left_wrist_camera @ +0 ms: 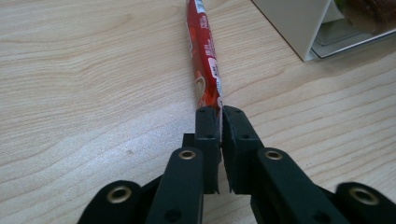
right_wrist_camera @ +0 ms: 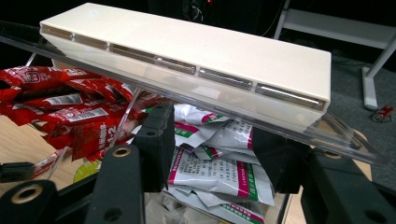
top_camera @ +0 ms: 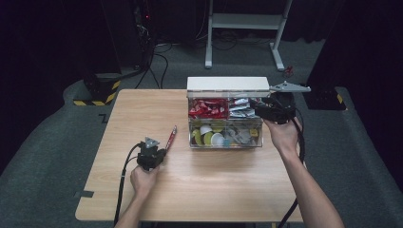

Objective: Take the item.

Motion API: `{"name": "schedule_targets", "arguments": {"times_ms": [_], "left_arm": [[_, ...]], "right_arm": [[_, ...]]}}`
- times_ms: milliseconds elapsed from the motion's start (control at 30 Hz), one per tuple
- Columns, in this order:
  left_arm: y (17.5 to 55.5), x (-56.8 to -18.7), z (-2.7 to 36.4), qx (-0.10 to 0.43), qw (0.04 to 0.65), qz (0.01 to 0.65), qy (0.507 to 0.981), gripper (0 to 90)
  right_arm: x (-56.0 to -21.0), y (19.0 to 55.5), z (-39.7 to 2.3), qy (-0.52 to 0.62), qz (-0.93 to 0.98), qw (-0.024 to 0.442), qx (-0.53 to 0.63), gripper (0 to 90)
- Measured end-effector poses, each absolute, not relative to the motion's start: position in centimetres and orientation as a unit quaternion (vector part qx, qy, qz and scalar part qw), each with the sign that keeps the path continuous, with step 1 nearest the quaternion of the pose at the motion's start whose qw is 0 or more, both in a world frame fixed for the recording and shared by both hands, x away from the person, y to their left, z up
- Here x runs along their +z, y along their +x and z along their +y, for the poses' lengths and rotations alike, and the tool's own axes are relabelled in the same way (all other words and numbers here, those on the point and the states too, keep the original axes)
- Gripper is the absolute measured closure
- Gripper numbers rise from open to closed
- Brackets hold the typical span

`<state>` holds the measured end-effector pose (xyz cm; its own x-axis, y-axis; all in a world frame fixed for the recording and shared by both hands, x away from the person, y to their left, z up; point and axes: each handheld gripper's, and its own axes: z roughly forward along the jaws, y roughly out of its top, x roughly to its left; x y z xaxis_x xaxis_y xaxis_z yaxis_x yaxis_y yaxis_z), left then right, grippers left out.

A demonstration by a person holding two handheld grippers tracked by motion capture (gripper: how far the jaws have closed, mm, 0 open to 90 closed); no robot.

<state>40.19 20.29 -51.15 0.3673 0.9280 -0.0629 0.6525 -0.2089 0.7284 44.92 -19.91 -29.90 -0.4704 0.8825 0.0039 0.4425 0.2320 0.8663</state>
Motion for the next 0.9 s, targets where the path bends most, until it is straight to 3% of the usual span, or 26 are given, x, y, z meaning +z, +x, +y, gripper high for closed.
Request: {"name": "schedule_targets", "arguments": {"times_ms": [133, 400, 900], "left_arm": [[40.1, -51.1, 20.2, 0.196, 0.349, 0.523, 0.753, 78.8], [39.6, -50.6, 20.3, 0.196, 0.364, 0.521, 0.747, 59.1], [38.2, -49.9, 22.5, 0.215, 0.388, 0.536, 0.718, 45.8]], "right_arm": [[-29.9, 44.9, -20.0, 0.445, 0.742, 0.257, 0.431, 49.6], [-29.9, 44.7, -20.1, 0.445, 0.741, 0.257, 0.433, 49.5], [-30.3, 44.6, -20.8, 0.451, 0.736, 0.255, 0.436, 49.8]]}}
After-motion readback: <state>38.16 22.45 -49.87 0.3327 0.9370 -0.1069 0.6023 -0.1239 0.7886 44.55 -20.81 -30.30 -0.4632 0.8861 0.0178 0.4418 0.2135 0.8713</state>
